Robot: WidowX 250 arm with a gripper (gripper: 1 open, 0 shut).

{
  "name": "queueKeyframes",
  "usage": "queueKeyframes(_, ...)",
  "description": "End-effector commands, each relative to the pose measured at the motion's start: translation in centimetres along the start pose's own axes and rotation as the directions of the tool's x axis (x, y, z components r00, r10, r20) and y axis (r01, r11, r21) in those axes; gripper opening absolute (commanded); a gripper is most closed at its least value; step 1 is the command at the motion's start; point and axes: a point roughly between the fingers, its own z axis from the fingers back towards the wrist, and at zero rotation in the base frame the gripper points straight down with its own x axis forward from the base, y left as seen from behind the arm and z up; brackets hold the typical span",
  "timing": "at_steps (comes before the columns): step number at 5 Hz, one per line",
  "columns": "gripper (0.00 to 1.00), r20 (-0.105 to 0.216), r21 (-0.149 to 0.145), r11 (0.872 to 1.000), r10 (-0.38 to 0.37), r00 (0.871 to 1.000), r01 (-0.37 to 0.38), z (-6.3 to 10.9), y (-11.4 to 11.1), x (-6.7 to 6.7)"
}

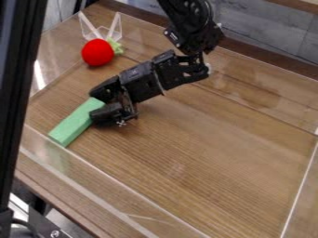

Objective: Put the green stick in the brown bowl

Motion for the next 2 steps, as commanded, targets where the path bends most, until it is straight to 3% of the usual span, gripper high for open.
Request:
queueKeyframes(1, 0.00, -0.008, -0.040, 0.998, -0.044, 0.999, 0.044, 1.0, -0.6, -1.0)
queueKeyframes(2, 0.00, -0.027, -0.065, 0.997, -0.052, 0.998, 0.050, 0.6, 0.3, 0.1)
